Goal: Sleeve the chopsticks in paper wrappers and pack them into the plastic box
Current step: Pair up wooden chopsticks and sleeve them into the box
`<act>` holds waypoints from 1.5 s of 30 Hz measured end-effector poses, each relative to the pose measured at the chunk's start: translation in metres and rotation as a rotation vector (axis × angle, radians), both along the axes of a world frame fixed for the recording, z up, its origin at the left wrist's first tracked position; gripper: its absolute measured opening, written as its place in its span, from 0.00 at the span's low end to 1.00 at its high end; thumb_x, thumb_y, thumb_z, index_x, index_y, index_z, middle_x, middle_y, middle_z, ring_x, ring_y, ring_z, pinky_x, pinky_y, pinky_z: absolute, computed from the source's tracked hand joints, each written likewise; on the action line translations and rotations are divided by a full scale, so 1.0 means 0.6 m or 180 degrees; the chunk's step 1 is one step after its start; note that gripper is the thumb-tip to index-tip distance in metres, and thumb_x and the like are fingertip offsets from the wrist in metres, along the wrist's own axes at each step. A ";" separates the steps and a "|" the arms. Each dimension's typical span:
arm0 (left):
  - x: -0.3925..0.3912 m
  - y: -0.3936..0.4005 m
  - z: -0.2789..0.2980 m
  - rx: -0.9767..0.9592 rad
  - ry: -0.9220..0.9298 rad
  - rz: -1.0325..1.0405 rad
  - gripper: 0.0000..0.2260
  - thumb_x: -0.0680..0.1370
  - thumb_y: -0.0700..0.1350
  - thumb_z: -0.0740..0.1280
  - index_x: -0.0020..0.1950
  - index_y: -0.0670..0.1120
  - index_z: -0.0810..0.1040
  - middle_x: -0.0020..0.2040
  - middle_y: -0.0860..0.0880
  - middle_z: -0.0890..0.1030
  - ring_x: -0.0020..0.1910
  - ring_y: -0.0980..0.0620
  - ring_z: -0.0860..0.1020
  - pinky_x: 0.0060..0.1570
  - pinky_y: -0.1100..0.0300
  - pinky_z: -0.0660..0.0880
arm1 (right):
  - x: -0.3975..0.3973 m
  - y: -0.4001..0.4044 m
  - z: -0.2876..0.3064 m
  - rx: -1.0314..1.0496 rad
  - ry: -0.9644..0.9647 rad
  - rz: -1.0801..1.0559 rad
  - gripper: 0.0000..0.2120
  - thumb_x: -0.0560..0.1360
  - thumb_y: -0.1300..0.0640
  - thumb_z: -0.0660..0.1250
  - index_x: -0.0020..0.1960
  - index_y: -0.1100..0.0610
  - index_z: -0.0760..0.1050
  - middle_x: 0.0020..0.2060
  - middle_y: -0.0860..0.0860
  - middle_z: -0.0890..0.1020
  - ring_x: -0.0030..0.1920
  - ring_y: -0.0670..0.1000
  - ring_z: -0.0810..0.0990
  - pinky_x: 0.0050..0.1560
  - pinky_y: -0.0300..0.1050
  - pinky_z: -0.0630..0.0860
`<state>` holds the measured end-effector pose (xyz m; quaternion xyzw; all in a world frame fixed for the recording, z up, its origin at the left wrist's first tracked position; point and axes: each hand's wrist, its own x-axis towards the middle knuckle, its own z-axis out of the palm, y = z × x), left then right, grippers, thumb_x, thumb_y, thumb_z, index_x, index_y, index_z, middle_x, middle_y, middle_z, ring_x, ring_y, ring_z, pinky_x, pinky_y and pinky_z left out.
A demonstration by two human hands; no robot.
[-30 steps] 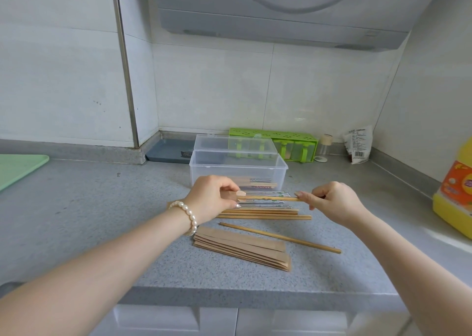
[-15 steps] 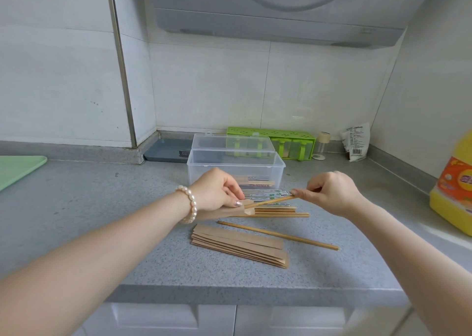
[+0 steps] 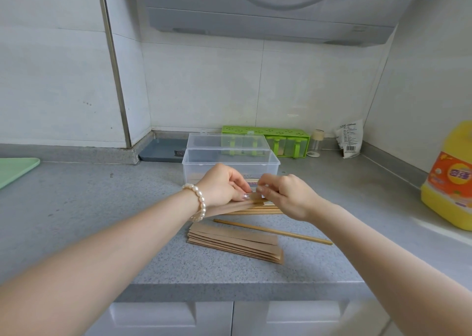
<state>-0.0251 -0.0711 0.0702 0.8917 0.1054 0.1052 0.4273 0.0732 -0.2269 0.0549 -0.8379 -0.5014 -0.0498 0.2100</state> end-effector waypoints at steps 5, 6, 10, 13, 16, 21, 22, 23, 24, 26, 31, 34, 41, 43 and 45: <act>0.000 -0.003 0.001 0.0003 -0.0039 -0.0037 0.08 0.70 0.33 0.72 0.39 0.46 0.82 0.33 0.51 0.81 0.34 0.58 0.78 0.45 0.68 0.76 | -0.018 0.012 -0.005 0.0101 0.0086 0.0256 0.10 0.81 0.52 0.53 0.57 0.56 0.68 0.35 0.47 0.77 0.36 0.52 0.72 0.38 0.46 0.67; 0.000 -0.003 0.000 0.0009 -0.0048 -0.0040 0.08 0.70 0.33 0.72 0.39 0.46 0.82 0.34 0.49 0.82 0.36 0.56 0.79 0.47 0.66 0.76 | -0.020 0.012 -0.005 0.0142 0.0134 0.0289 0.11 0.81 0.51 0.52 0.57 0.56 0.67 0.35 0.46 0.77 0.37 0.52 0.72 0.38 0.46 0.67; 0.000 -0.002 -0.002 0.0045 -0.0054 -0.0045 0.07 0.69 0.33 0.72 0.44 0.42 0.83 0.41 0.46 0.84 0.46 0.50 0.82 0.53 0.60 0.77 | -0.020 0.007 0.007 0.0261 0.0493 0.0247 0.16 0.81 0.48 0.50 0.56 0.56 0.71 0.34 0.45 0.75 0.36 0.47 0.73 0.38 0.41 0.68; -0.002 0.002 -0.004 0.0109 -0.0022 0.0019 0.06 0.70 0.34 0.72 0.43 0.43 0.83 0.37 0.53 0.82 0.43 0.51 0.82 0.50 0.62 0.78 | 0.007 -0.007 0.035 0.0117 0.0760 -0.0084 0.20 0.80 0.44 0.52 0.47 0.55 0.78 0.38 0.49 0.80 0.41 0.47 0.78 0.44 0.41 0.73; -0.003 0.010 -0.006 0.0023 0.0005 0.0096 0.05 0.70 0.34 0.72 0.41 0.44 0.82 0.36 0.54 0.81 0.39 0.57 0.81 0.43 0.69 0.77 | 0.043 -0.040 0.052 0.0238 0.1477 -0.0260 0.20 0.76 0.44 0.59 0.43 0.58 0.80 0.38 0.53 0.83 0.38 0.50 0.79 0.39 0.39 0.72; -0.001 0.014 -0.012 0.0039 0.0008 0.0089 0.06 0.71 0.35 0.72 0.41 0.46 0.82 0.35 0.52 0.82 0.38 0.58 0.81 0.40 0.72 0.76 | 0.064 -0.078 0.021 0.0455 0.2247 -0.0225 0.17 0.66 0.46 0.68 0.43 0.61 0.81 0.35 0.55 0.83 0.32 0.49 0.77 0.33 0.39 0.71; -0.001 0.013 -0.013 0.0074 0.0040 0.0064 0.05 0.71 0.35 0.72 0.41 0.45 0.82 0.35 0.53 0.82 0.38 0.58 0.81 0.40 0.72 0.76 | 0.067 -0.082 0.014 0.0455 0.2259 -0.0267 0.16 0.65 0.48 0.70 0.43 0.61 0.81 0.34 0.55 0.83 0.32 0.48 0.77 0.33 0.38 0.71; -0.001 0.013 -0.015 0.0119 0.0080 0.0040 0.05 0.71 0.35 0.71 0.42 0.44 0.82 0.34 0.53 0.82 0.38 0.57 0.81 0.41 0.71 0.76 | 0.071 -0.086 0.008 0.0404 0.2218 -0.0309 0.14 0.66 0.49 0.71 0.43 0.60 0.81 0.34 0.54 0.83 0.32 0.48 0.77 0.33 0.38 0.71; 0.000 0.013 -0.018 0.0160 0.0121 0.0031 0.05 0.71 0.35 0.71 0.43 0.44 0.82 0.34 0.53 0.81 0.39 0.57 0.81 0.41 0.70 0.76 | 0.073 -0.090 0.002 0.0265 0.2107 -0.0357 0.11 0.67 0.52 0.72 0.43 0.59 0.82 0.35 0.53 0.83 0.33 0.47 0.77 0.34 0.38 0.72; 0.001 0.017 -0.023 0.0185 0.0168 0.0086 0.04 0.72 0.36 0.71 0.43 0.44 0.82 0.36 0.53 0.81 0.41 0.54 0.80 0.44 0.67 0.77 | 0.072 -0.094 -0.011 -0.0211 0.1807 -0.0442 0.03 0.68 0.55 0.74 0.41 0.53 0.82 0.36 0.49 0.84 0.35 0.45 0.78 0.36 0.34 0.73; 0.006 0.041 -0.030 -0.0095 0.0374 0.0293 0.04 0.74 0.37 0.68 0.43 0.46 0.81 0.40 0.48 0.84 0.41 0.52 0.83 0.46 0.59 0.79 | 0.055 -0.079 -0.064 -0.0489 0.1418 -0.0515 0.05 0.66 0.56 0.76 0.37 0.50 0.80 0.33 0.44 0.79 0.33 0.40 0.74 0.34 0.28 0.69; 0.006 0.051 -0.037 -0.0377 0.0497 0.0329 0.04 0.75 0.36 0.66 0.46 0.42 0.81 0.40 0.45 0.84 0.37 0.53 0.83 0.44 0.58 0.80 | 0.053 -0.075 -0.087 -0.0369 0.1322 -0.0628 0.06 0.65 0.54 0.77 0.36 0.48 0.80 0.33 0.44 0.78 0.34 0.42 0.73 0.35 0.33 0.69; 0.004 0.058 -0.046 -0.0591 0.0539 0.0287 0.02 0.72 0.38 0.70 0.42 0.43 0.83 0.41 0.44 0.84 0.43 0.49 0.83 0.50 0.54 0.79 | 0.061 -0.077 -0.100 -0.0247 0.0756 -0.0648 0.03 0.72 0.57 0.71 0.40 0.51 0.78 0.36 0.46 0.79 0.39 0.47 0.75 0.41 0.39 0.71; 0.002 0.056 -0.044 -0.0622 0.0519 0.0185 0.05 0.70 0.36 0.73 0.43 0.43 0.83 0.42 0.44 0.84 0.46 0.48 0.82 0.51 0.56 0.79 | 0.071 -0.082 -0.081 0.0003 0.0790 -0.0819 0.05 0.74 0.60 0.68 0.41 0.54 0.76 0.36 0.49 0.81 0.37 0.48 0.79 0.37 0.37 0.72; 0.001 0.057 -0.043 -0.0401 0.0517 0.0146 0.09 0.67 0.34 0.75 0.44 0.44 0.83 0.42 0.46 0.84 0.47 0.50 0.82 0.52 0.57 0.78 | 0.082 -0.092 -0.054 0.0320 0.0920 -0.0903 0.06 0.76 0.62 0.65 0.41 0.55 0.74 0.34 0.49 0.82 0.31 0.46 0.80 0.32 0.35 0.71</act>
